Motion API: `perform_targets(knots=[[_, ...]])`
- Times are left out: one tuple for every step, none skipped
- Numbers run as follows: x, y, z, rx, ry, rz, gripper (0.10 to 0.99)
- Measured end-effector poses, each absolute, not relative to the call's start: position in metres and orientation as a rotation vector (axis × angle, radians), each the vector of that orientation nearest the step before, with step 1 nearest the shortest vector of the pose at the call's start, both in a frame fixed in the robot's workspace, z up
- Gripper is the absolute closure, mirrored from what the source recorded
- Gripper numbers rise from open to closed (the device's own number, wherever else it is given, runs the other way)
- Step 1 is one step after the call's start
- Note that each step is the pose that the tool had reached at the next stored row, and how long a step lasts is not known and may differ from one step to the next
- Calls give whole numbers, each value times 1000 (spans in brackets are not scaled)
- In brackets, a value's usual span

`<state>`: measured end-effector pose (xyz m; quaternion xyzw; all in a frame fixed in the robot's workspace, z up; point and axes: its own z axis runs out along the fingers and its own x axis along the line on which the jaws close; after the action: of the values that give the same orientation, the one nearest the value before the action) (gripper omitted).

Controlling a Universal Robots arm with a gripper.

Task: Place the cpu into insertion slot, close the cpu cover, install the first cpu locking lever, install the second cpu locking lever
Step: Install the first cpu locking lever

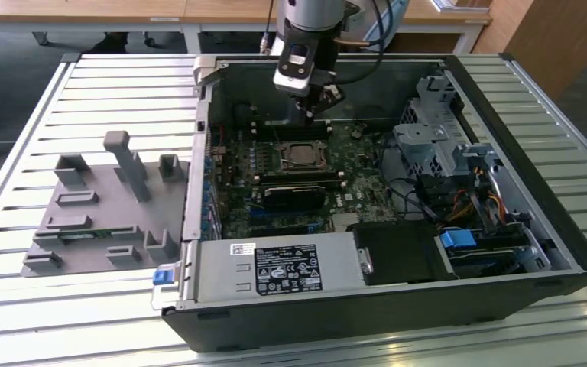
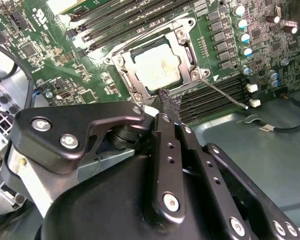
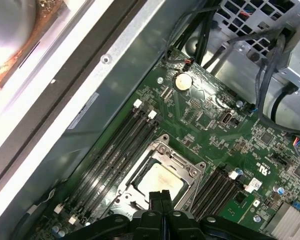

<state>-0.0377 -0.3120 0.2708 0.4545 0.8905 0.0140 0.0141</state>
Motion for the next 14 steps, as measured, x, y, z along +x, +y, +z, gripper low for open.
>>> perform_targets(knots=[[-38, -312, 271, 1408, 2777, 44, 965], [-38, -312, 271, 1401, 2780, 44, 965], [-38, -312, 271, 1394, 2784, 44, 965], [-38, -312, 271, 1387, 2787, 44, 965], [-38, -312, 271, 1380, 2791, 44, 965], [-38, -312, 271, 1374, 2794, 44, 965], [-38, -312, 271, 1368, 2797, 44, 965], [-38, -312, 271, 1361, 2800, 44, 965], [-38, -312, 271, 1356, 2803, 45, 965], [-38, -312, 271, 1350, 2806, 45, 965], [-38, -312, 271, 1344, 2809, 45, 965], [-38, -312, 271, 1338, 2812, 45, 965], [-38, -312, 271, 1333, 2814, 45, 965], [-38, -312, 271, 1327, 2817, 45, 965]])
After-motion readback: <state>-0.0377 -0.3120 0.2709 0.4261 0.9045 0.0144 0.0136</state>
